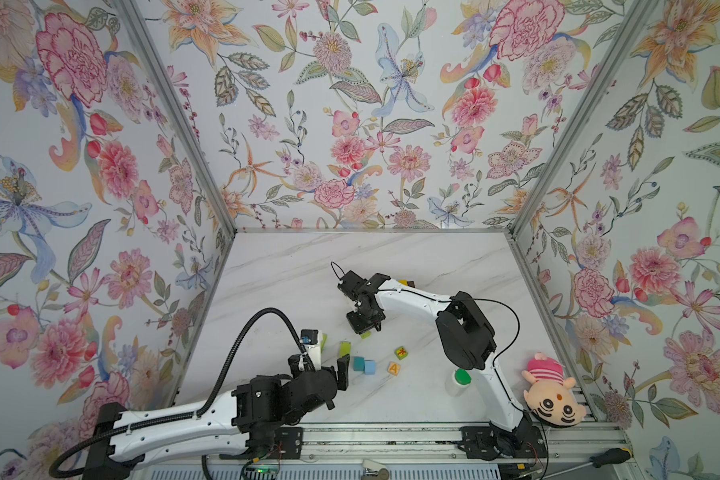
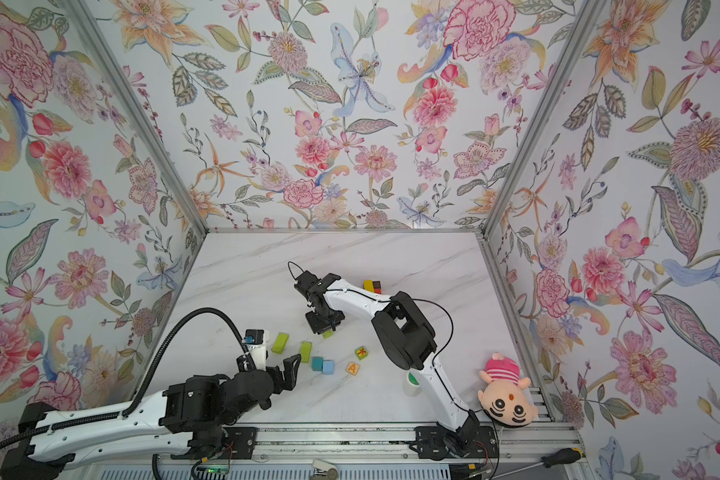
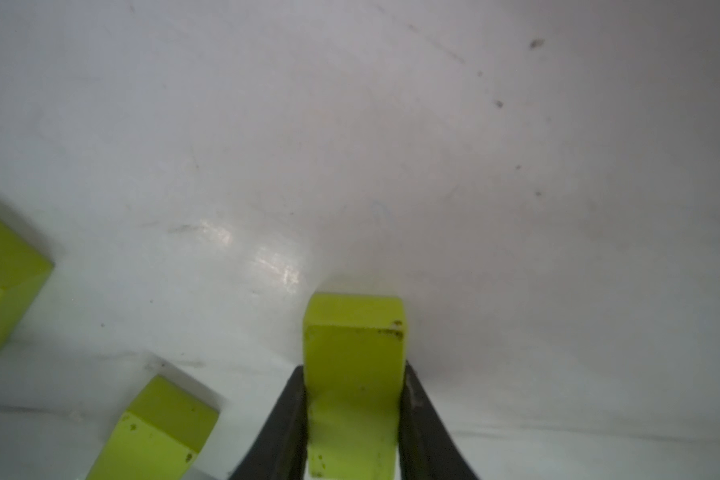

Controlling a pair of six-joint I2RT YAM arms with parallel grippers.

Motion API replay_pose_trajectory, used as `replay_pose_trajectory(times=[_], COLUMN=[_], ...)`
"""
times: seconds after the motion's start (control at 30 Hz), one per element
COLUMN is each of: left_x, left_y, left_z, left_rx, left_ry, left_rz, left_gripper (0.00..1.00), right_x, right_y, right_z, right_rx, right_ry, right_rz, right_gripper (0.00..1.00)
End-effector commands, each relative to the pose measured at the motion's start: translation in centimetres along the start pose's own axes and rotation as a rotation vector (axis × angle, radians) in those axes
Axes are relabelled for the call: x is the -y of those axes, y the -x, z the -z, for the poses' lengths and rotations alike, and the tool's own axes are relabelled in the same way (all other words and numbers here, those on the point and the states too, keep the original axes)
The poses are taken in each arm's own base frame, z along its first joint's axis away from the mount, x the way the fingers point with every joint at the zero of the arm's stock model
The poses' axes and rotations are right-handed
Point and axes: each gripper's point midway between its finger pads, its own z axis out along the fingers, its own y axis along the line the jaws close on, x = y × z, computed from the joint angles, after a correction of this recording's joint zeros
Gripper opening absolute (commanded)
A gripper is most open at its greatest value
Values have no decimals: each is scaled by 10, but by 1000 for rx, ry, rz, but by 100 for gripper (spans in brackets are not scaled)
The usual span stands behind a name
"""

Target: Build the wood block tower

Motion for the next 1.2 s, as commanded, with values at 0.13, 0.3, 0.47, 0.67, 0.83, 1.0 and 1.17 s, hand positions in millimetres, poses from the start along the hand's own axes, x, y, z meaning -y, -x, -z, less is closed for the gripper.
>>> replay_pose_trajectory(times=[0.13, 0.3, 0.47, 0.67, 0.83, 1.0, 1.17], left_x=[14, 24, 38, 64, 85, 100, 106], left_y=[22, 33, 46, 65, 79, 94, 102], left_z=[-6, -15, -30, -52, -73, -92, -106], left_rx=[35, 34, 27, 18, 0, -11, -20], left_ry=[-12, -20, -37, -62, -82, -100, -109], left_rz=[-16, -43, -86, -157, -215, -246, -258], left_gripper=[99, 99, 99, 99, 99, 99, 99], right_x=[25, 48, 84, 140, 175, 198, 207], right_y=[-2, 4, 9, 11, 12, 16, 24], right_z=[37, 68, 95, 110, 107, 97, 85], right_rx=[38, 95, 148, 180, 177, 166, 154], right_ry=[-14, 3, 10, -17, -40, -45, -32], right_rz=[-31, -76, -152, -239, -287, -325, -340], right_gripper=[27, 27, 27, 27, 27, 27, 27])
